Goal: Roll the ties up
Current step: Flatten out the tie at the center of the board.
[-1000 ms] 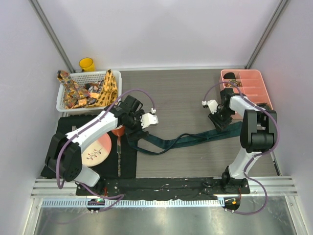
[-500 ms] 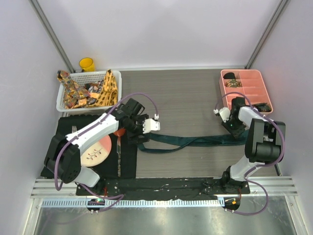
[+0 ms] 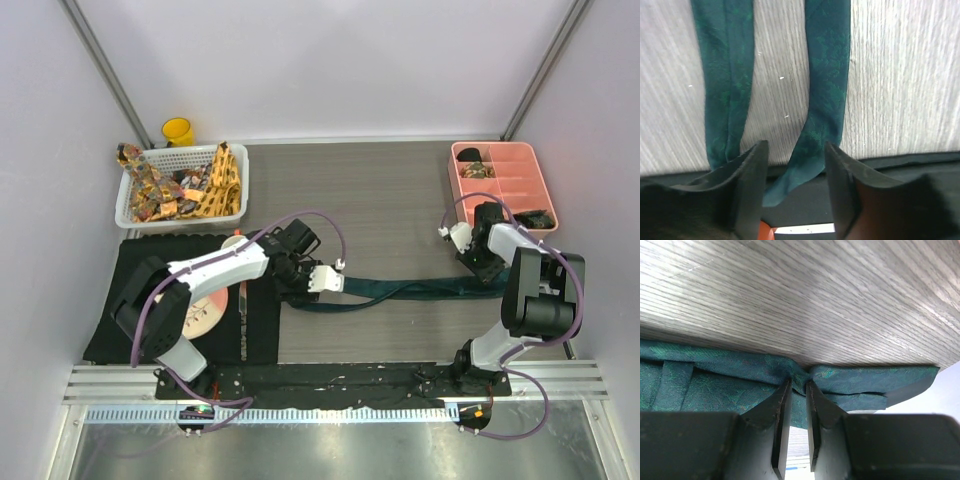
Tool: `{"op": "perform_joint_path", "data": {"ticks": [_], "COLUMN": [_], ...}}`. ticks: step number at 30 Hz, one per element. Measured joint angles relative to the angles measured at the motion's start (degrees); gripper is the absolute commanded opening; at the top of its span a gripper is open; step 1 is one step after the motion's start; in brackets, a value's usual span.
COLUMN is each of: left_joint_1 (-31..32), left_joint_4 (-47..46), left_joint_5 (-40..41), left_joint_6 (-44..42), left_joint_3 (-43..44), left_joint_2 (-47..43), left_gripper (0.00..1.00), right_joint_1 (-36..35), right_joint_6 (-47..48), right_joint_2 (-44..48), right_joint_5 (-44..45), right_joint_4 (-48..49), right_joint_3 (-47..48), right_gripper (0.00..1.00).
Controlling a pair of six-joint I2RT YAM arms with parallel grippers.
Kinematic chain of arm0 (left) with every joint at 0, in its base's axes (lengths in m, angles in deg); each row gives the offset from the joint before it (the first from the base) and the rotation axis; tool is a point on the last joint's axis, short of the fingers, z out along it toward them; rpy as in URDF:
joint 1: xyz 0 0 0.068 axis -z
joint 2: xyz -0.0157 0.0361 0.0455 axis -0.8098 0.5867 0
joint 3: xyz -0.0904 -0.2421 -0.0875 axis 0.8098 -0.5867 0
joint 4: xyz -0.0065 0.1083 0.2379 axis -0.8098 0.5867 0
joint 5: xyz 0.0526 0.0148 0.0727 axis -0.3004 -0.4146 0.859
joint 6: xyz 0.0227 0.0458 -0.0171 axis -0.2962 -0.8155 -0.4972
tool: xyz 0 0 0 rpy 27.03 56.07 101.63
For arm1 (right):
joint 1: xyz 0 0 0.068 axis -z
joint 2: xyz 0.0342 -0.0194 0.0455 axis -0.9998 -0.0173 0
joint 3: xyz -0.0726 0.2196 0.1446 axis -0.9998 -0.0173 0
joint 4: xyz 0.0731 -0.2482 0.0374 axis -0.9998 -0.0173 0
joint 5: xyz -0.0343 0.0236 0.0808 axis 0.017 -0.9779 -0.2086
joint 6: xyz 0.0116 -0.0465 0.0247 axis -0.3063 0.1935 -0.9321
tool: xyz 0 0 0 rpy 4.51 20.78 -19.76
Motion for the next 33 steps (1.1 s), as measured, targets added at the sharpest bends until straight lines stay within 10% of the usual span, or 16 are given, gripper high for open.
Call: {"op": "perform_joint_path", "data": {"ticks": [7,26,32,33], "left_joint_1": [0.22,-6.03,-6.56,-6.75], "left_joint_4": [0.92,-14.97,-14.58,-14.1], "left_joint_5": [1.86,4.15,5.4,5.4], "left_joint_6": [-2.58,21.51,23.69,23.85], "left_joint_3": [-0.59,-2.14,-2.21,-1.97], "left_joint_2": [2.38,-6.71,-2.03,-1.22], "left_gripper": [0.0,0.0,0.55,0.9], "right_joint_1": [0.0,0.87,1.07,1.07], "right_joint_6": [1.44,3.58,3.45,3.39], "right_joint_2": [0.92,1.79,1.79,1.79], "right_joint_5": [0.68,2.69,2.6,2.58], "right_joint_4": [1.18,2.75,2.45,2.21], "right_joint_3": [-1.22,-2.71,-2.69,-2.69], "right_gripper": [0.22,0.19,0.18,0.18]}}
